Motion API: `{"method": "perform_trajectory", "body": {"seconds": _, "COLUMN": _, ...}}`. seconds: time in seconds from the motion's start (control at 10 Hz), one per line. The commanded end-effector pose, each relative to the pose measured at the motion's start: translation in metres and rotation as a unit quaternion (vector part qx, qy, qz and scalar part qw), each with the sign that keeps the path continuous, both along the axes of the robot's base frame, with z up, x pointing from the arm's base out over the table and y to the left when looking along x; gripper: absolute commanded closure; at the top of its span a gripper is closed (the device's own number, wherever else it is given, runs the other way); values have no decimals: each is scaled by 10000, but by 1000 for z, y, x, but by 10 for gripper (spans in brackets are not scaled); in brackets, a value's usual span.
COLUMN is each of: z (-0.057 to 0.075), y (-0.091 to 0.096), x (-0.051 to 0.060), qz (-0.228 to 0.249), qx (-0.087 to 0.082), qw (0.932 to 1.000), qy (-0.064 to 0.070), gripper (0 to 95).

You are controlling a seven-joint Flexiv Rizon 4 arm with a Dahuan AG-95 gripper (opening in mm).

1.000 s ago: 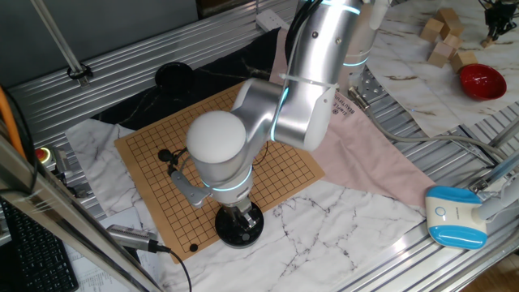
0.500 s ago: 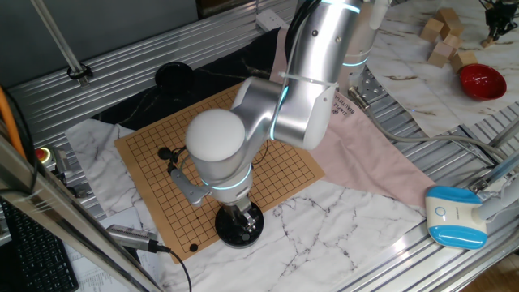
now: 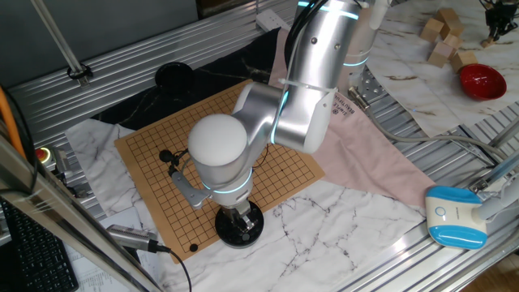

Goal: Play the first move as black on the 3-4 point in the upper right corner of the Go board

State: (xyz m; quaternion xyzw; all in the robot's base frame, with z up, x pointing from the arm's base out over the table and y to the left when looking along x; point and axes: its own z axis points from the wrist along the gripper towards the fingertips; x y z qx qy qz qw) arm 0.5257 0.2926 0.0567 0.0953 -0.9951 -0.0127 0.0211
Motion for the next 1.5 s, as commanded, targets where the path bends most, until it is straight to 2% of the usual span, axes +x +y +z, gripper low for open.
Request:
{"method": "perform_trajectory", "body": {"seconds": 0.1, "z": -2, "y": 0, "x": 1, "qz": 10, "qx": 16, "qw": 10000, "qy": 6, "gripper": 760}}
{"method": "perform_trajectory", "body": {"seconds": 0.3, "z": -4, "y": 0, "x": 2, "qz": -6, "qx": 52, "qw": 10000, "qy": -60, "gripper": 760}}
{"method": "perform_trajectory", "body": {"seconds": 0.4, "z": -2, "y": 1, "x": 7, "qz": -15, "qx": 65, "qw": 10000, "qy": -57, "gripper": 760}}
{"method": "perform_trajectory", "body": {"seconds": 0.7, "z": 2, "y": 6, "x": 11, "qz": -84, "qx": 126, "qw": 9999, "qy": -54, "gripper": 760}}
{"method": "perform_trajectory", "body": {"seconds": 1.2, "z": 2, "y": 18, "x": 21, "qz": -141, "qx": 84, "qw": 9999, "qy": -51, "gripper": 760}}
{"method": "perform_trajectory", "body": {"seconds": 1.5, "z": 2, "y": 20, "x": 23, "qz": -144, "qx": 64, "qw": 9999, "qy": -49, "gripper": 760}}
